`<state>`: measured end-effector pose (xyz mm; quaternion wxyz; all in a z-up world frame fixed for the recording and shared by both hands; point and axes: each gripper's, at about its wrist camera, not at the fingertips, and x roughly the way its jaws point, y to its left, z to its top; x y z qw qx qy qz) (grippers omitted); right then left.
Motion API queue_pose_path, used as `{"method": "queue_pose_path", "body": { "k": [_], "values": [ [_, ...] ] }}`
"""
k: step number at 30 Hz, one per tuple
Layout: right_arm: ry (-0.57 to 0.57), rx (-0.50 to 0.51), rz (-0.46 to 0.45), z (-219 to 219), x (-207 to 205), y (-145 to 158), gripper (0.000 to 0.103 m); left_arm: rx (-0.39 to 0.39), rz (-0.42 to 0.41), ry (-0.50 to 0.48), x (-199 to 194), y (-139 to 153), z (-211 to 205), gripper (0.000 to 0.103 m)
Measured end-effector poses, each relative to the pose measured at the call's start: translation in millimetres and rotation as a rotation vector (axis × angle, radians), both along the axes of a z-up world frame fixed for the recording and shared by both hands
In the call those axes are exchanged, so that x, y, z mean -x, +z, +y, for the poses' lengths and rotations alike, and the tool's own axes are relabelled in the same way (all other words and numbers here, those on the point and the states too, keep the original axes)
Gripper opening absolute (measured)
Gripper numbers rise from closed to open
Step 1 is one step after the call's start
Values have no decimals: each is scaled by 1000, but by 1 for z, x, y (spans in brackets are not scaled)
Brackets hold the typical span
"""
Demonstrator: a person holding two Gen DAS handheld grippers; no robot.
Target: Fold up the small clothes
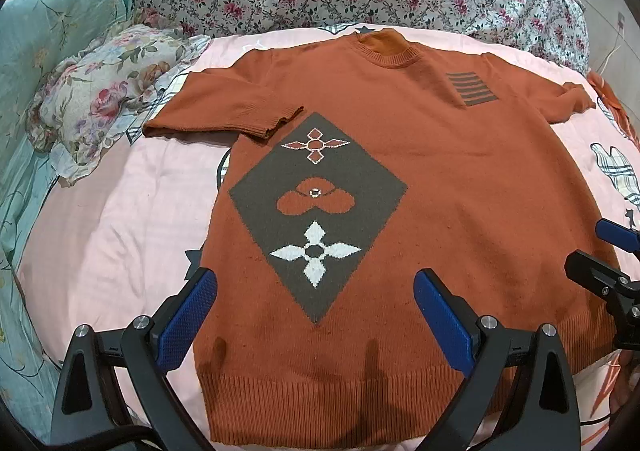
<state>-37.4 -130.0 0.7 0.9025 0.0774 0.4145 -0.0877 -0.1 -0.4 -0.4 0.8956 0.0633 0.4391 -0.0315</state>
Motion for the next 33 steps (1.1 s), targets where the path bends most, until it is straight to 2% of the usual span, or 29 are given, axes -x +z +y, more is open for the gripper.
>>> {"method": "queue_pose_path", "body": {
  "k": [17, 33],
  "values": [
    [-7, -7, -12, 1, -4, 3, 102, 5, -1, -1, -7, -1, 0, 99],
    [-18, -25, -39, -20, -10, 3, 102, 13, 25, -2, -27, -9, -4, 99]
  ]
}}
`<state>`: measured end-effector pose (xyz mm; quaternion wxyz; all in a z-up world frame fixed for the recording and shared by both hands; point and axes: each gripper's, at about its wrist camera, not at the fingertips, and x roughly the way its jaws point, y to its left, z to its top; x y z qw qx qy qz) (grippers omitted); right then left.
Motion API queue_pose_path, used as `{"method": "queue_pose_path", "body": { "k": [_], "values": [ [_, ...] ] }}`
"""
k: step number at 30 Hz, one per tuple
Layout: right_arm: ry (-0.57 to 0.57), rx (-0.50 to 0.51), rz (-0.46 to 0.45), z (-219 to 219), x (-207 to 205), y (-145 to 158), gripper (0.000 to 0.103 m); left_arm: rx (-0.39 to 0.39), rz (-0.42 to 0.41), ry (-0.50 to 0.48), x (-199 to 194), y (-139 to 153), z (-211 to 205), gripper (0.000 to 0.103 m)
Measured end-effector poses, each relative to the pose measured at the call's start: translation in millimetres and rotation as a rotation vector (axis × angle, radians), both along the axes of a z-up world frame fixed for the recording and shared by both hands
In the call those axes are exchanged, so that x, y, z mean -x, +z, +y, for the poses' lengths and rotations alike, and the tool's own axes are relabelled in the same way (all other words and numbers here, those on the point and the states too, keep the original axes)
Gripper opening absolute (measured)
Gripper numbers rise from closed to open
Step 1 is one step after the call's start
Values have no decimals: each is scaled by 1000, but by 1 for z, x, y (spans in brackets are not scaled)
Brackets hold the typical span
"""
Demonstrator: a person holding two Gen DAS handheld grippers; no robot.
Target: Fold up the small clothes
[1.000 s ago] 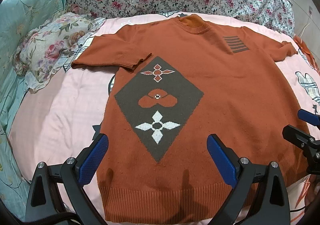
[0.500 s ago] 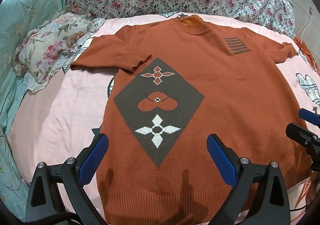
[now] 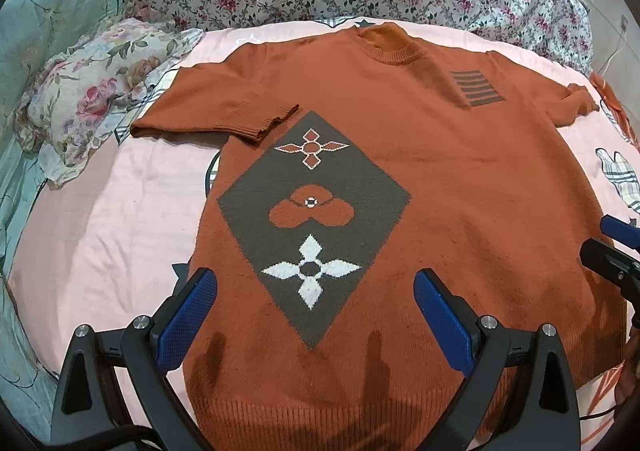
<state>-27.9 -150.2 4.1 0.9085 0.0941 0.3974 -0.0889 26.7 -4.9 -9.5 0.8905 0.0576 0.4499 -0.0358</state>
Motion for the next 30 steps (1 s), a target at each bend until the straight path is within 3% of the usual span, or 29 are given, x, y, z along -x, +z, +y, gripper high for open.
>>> {"method": "queue_pose_path", "body": {
  "k": [6, 12, 17, 19, 23, 30],
  "values": [
    [-5, -20, -2, -7, -2, -2, 102, 23, 45, -11, -8, -3, -2, 99],
    [-49, -111, -34, -43, 1, 4, 100, 50, 38, -23, -27, 0, 0, 99],
    [-193, -172, -79, -119, 6, 18, 79, 34, 27, -17, -52, 6, -2, 99],
    [-262, -218, -75, -155, 7, 23, 75, 68, 23, -14, -60, 9, -3, 99],
    [-405, -266, -128, -230, 12, 36, 63, 59, 29, -7, -80, 9, -9, 99],
    [-654, -276, -199, -371, 11, 40, 60, 13, 71, -20, -105, -7, -30, 99]
  ]
}}
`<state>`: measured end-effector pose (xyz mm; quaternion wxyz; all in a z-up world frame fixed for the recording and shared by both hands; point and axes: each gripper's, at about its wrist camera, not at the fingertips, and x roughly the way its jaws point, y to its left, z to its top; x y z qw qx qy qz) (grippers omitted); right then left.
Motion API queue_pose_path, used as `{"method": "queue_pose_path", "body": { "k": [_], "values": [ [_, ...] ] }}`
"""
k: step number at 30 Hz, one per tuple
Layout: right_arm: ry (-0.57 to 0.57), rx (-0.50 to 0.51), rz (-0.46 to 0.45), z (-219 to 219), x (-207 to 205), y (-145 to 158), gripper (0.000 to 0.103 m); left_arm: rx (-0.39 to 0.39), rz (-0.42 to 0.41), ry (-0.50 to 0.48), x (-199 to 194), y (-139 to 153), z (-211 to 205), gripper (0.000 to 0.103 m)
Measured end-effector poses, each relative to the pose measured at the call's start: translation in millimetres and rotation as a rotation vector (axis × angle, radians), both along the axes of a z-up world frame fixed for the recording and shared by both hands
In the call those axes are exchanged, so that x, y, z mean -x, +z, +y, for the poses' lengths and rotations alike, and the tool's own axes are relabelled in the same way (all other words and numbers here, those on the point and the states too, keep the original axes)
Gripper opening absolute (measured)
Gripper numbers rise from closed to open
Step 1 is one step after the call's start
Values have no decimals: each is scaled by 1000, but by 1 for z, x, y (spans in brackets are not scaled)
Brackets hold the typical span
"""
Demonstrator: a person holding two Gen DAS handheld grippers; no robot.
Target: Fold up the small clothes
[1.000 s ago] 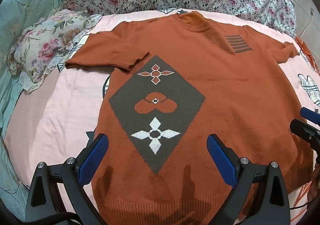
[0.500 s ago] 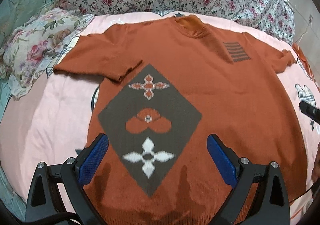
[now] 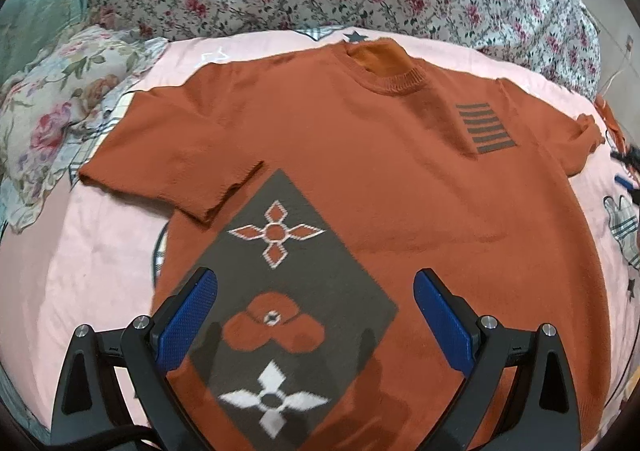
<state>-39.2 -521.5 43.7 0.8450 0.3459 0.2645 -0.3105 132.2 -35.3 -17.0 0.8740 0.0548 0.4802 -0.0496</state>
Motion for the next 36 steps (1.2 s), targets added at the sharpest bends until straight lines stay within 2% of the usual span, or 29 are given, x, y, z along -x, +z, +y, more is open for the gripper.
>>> {"method": "queue_pose_path", "body": {
  "k": [4, 7, 10, 13, 14, 15, 16, 17, 21, 25, 30, 34, 36],
  "values": [
    [-92, 22, -56, -68, -10, 4, 60, -23, 30, -8, -13, -14, -11, 99],
    [-153, -20, -95, -112, -19, -3, 60, -24, 42, -4, -24, -22, -16, 99],
    [-192, -41, -81, -142, -30, -12, 60, -19, 48, 0, -31, -28, -20, 99],
    [-173, -36, -125, -160, -39, -17, 60, -17, 53, 0, -38, -32, -22, 99],
    [-159, -29, -135, -161, -41, -16, 54, -12, 56, -1, -39, -33, -23, 99],
    [-146, -22, -141, -164, -43, -14, 43, -8, 56, -2, -40, -33, -23, 99],
    [-121, -20, -133, -163, -45, -12, 14, -2, 54, -4, -40, -33, -24, 99],
    [-108, -12, -124, -160, -47, -8, 6, 6, 49, -9, -39, -33, -24, 99],
    [-9, 48, -148, -126, -55, 19, 6, 34, 35, -20, -37, -30, -24, 99],
    [192, 85, -145, -51, -84, 43, 6, 69, 22, -16, -31, -24, -17, 99],
    [459, 1, -167, 58, -132, 49, 5, 115, 0, -6, -25, -14, -1, 99],
    [661, -117, -182, 148, -182, 36, 5, 152, -31, 1, -21, -4, 18, 99],
    [729, -148, -161, 186, -207, 27, 5, 181, -38, 7, -20, 0, 28, 99]
  ]
}}
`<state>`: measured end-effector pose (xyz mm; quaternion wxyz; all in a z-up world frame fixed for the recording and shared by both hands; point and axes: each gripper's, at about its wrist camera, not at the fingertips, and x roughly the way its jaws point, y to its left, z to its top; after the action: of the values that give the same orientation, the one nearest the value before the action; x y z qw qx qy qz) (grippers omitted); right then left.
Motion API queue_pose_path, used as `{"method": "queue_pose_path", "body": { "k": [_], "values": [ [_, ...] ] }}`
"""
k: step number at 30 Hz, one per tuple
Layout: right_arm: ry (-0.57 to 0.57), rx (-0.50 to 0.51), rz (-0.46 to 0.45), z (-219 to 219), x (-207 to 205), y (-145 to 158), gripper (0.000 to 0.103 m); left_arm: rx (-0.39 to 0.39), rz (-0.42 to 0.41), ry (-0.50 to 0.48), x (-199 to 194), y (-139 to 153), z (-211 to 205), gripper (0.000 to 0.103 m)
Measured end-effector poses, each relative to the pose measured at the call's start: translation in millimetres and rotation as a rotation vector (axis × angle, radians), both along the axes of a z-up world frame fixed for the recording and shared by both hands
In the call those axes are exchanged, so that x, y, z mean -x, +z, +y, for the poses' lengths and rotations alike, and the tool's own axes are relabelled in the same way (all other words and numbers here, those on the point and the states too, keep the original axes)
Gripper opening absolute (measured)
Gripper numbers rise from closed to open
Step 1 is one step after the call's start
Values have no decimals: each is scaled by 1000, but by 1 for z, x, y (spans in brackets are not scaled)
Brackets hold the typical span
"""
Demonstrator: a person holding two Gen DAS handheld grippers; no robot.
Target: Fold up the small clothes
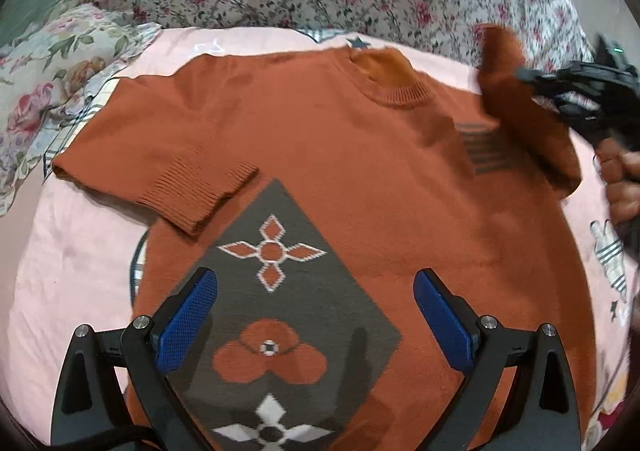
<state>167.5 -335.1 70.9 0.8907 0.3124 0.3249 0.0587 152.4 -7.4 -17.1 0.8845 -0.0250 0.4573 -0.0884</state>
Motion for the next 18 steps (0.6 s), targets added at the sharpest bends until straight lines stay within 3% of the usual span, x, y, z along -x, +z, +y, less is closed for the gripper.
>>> {"method": "queue_pose_path", "body": {
  "k": [4, 10, 13, 16, 18],
  "values": [
    [125, -37, 67, 80, -60, -35, 5, 50, -10, 10, -1, 5, 21, 99],
    [186, -69, 109, 142, -104, -73, 5, 125, 2, 20, -15, 2, 44, 99],
    [206, -24, 137, 161, -109, -86, 13, 184, 18, 18, -33, -2, 50, 99],
    [212, -49, 155, 163, -111, -91, 38, 235, 34, -3, -55, -5, 49, 99],
    [189, -77, 122, 155, -99, -84, 41, 258, 61, -16, -80, -12, 45, 99]
  ]
}}
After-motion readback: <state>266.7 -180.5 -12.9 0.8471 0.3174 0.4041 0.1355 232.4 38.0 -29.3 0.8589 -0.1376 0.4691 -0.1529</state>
